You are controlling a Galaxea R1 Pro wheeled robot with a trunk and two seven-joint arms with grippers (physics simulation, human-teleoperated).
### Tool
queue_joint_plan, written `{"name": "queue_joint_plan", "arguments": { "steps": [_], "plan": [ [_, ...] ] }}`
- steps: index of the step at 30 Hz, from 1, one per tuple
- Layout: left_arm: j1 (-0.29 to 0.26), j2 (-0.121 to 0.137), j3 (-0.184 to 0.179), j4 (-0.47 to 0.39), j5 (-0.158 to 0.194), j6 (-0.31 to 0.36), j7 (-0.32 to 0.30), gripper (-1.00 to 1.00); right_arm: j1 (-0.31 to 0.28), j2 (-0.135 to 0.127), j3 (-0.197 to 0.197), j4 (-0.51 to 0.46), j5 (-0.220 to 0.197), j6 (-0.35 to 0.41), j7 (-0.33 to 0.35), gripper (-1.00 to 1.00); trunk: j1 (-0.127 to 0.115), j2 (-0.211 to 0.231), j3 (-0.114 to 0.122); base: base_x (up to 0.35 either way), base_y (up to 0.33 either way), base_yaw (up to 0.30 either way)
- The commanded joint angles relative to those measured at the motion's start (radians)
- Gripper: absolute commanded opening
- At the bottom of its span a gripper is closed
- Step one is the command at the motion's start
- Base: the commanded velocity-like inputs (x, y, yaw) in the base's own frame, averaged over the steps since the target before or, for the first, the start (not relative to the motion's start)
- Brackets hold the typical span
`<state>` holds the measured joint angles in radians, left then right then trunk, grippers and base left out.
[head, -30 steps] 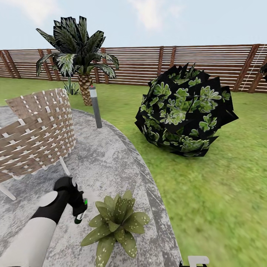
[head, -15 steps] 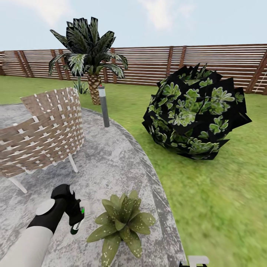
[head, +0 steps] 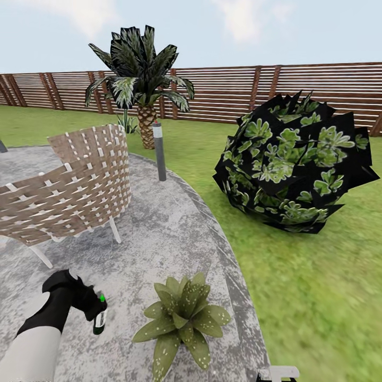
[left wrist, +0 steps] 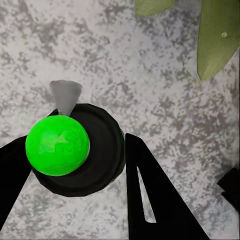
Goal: Pick up the pesticide atomizer in the garden and spray insectifuge to fully cover both potted plants in the garden.
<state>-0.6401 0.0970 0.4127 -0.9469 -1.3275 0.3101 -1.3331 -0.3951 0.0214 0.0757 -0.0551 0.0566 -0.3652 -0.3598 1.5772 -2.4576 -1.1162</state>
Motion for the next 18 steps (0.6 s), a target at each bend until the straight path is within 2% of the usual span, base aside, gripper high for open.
{"name": "queue_joint_plan", "arguments": {
  "steps": [1,2,4,5,10,15,18],
  "plan": [
    [0.000,0.000,0.039,0.028,-0.004,0.010,0.000,-1.00,-0.001,0.001,0.006,-0.002,0.005,0.002,-0.010,1.00,0.000,0.000,-0.001,0.000,0.000,0.000],
    [0.000,0.000,0.096,0.059,-0.004,0.011,0.037,-1.00,-0.001,0.003,0.008,-0.003,0.005,0.000,-0.010,1.00,0.000,0.000,-0.001,0.000,0.000,0.000],
    [0.000,-0.001,0.135,0.064,-0.003,0.011,0.049,-1.00,-0.001,0.002,0.007,-0.003,0.005,0.000,-0.010,1.00,0.000,0.000,-0.001,0.000,0.000,0.000],
    [0.000,-0.001,0.168,0.065,-0.003,0.010,0.053,-1.00,-0.001,0.002,0.007,-0.002,0.005,0.001,-0.010,1.00,0.000,0.000,-0.001,0.000,0.000,0.000],
    [0.000,0.000,0.265,0.054,-0.001,0.003,0.056,-1.00,-0.001,0.002,0.007,-0.002,0.005,0.001,-0.010,1.00,0.000,0.000,-0.001,0.000,0.000,0.000],
    [0.000,0.001,0.326,0.050,-0.001,0.000,0.124,-1.00,-0.001,0.002,0.007,-0.002,0.005,0.000,-0.010,1.00,0.000,0.000,-0.001,-0.058,-0.046,0.064],
    [0.000,0.001,0.339,0.049,-0.001,0.000,0.133,-1.00,-0.001,0.002,0.007,-0.001,0.005,0.000,-0.010,1.00,0.000,0.000,-0.001,-0.182,-0.135,0.245]
  ]
}}
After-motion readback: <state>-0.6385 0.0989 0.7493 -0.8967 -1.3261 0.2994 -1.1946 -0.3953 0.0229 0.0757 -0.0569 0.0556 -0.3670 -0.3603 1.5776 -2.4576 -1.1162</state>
